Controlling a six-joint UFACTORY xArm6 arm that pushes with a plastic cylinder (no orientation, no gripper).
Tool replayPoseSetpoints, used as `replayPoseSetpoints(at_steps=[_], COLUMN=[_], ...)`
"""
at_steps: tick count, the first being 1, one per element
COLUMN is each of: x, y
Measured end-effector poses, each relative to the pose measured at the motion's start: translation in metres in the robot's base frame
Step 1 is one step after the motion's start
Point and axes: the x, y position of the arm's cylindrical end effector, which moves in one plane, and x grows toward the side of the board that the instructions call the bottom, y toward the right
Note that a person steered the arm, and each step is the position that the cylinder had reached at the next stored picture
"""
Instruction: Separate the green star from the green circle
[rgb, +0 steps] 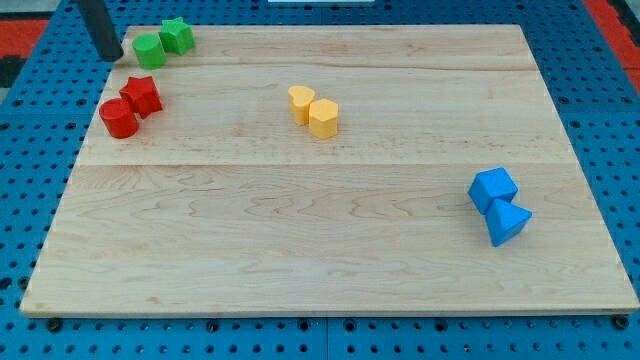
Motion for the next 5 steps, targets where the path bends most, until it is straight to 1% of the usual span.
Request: replayPoseSetpoints(at_steps=[1, 2, 3, 4, 5], x=[-0.033, -0.024, -0.017, -0.012, -0.051], y=[0.007, 0.113, 0.236, 0.209, 0.202])
